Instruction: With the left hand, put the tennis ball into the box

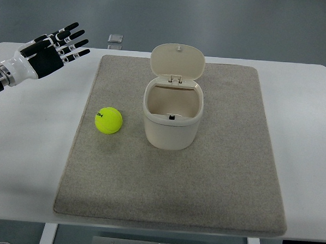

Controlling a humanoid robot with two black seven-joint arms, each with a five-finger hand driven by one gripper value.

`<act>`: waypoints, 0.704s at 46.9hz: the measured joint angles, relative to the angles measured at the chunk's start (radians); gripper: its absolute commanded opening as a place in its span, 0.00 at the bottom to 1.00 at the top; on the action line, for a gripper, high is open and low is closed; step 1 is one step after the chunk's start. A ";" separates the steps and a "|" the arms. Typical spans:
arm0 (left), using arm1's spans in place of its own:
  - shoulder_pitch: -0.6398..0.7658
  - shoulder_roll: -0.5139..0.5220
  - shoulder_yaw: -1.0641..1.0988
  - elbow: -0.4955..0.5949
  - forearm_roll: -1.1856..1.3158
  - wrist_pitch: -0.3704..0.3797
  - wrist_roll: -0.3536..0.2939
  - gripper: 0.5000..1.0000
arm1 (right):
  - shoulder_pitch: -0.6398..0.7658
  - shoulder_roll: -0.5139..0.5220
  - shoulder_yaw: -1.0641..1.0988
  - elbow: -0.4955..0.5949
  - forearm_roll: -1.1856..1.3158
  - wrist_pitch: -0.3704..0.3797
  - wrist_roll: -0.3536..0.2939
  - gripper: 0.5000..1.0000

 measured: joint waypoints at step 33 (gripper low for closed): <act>-0.015 -0.010 0.001 0.001 0.003 -0.004 -0.015 0.98 | 0.000 0.000 0.000 0.000 0.000 0.000 0.000 0.80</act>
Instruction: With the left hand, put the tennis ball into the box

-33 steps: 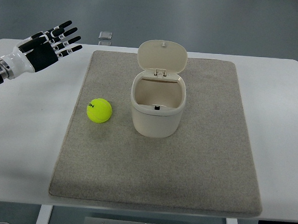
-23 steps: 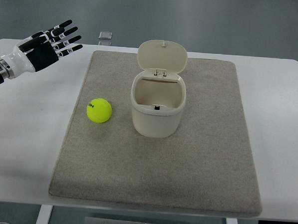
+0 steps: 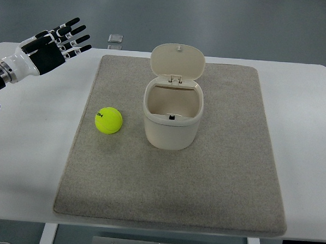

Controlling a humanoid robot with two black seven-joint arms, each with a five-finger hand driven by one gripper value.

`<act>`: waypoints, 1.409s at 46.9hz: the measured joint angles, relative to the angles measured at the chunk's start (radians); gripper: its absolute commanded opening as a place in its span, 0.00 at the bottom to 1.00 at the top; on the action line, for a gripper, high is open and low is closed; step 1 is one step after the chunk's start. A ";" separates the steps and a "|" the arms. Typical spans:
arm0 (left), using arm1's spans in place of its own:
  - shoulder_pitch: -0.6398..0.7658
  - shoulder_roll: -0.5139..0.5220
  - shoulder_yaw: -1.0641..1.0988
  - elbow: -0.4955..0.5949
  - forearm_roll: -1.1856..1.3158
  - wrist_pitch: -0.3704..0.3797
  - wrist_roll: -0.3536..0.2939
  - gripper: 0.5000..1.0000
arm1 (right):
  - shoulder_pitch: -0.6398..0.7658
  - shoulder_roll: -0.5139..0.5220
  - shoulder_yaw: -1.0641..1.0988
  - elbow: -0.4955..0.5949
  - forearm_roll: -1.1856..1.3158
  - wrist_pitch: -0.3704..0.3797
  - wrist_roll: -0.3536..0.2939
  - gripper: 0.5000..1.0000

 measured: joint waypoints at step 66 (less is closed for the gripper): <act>-0.091 0.146 -0.001 -0.116 1.288 0.047 -0.391 0.98 | 0.000 0.000 0.000 0.000 0.000 0.000 0.000 0.80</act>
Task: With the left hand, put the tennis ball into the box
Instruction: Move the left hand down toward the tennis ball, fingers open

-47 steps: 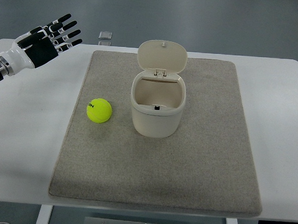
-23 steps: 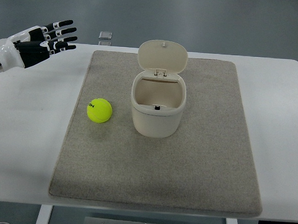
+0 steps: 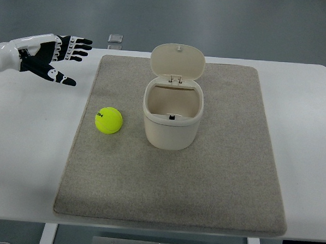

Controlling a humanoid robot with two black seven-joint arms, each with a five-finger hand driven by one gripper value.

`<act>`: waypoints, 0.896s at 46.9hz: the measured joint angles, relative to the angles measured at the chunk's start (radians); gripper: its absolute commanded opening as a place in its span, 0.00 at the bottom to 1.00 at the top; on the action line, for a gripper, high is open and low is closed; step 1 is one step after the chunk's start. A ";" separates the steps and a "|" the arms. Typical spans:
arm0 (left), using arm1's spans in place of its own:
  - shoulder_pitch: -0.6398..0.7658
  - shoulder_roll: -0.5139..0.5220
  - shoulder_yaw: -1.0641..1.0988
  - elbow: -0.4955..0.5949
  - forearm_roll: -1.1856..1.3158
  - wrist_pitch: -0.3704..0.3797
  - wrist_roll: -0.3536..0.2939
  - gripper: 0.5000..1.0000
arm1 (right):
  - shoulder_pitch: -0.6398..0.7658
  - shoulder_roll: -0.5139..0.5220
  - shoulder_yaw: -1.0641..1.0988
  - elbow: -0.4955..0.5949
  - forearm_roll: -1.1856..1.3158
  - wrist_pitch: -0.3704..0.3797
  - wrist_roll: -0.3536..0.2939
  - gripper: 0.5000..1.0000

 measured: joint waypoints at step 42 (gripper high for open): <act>-0.017 0.003 0.085 -0.198 0.661 0.267 -0.128 0.98 | 0.000 0.000 0.000 0.000 0.000 0.000 0.000 0.80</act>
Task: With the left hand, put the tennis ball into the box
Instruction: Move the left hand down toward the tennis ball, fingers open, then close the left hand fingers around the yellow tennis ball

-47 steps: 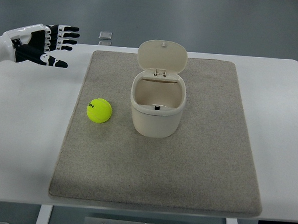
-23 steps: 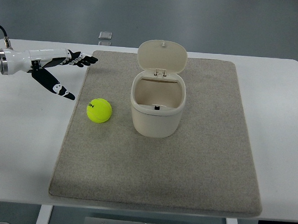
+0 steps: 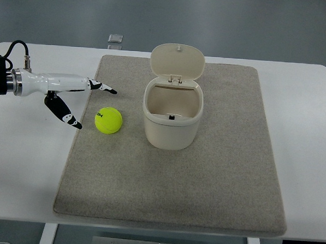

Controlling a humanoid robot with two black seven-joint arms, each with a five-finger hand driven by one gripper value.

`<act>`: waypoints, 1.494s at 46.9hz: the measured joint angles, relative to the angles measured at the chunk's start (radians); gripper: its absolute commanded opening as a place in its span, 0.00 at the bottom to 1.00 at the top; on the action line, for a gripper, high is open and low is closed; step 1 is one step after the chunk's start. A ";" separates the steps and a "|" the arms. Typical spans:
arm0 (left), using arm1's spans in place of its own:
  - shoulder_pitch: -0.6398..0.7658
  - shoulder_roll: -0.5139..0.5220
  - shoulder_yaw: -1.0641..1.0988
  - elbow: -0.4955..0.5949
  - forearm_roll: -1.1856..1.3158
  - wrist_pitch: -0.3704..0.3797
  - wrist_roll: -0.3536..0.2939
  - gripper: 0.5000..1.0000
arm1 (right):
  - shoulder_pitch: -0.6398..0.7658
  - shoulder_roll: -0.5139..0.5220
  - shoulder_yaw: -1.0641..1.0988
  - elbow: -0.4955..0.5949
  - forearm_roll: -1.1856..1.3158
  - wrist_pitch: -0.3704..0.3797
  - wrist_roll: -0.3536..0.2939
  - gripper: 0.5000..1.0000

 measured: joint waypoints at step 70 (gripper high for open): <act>-0.060 -0.119 0.052 0.005 0.259 0.006 0.009 0.87 | 0.000 0.000 0.000 0.000 0.000 0.000 0.000 0.80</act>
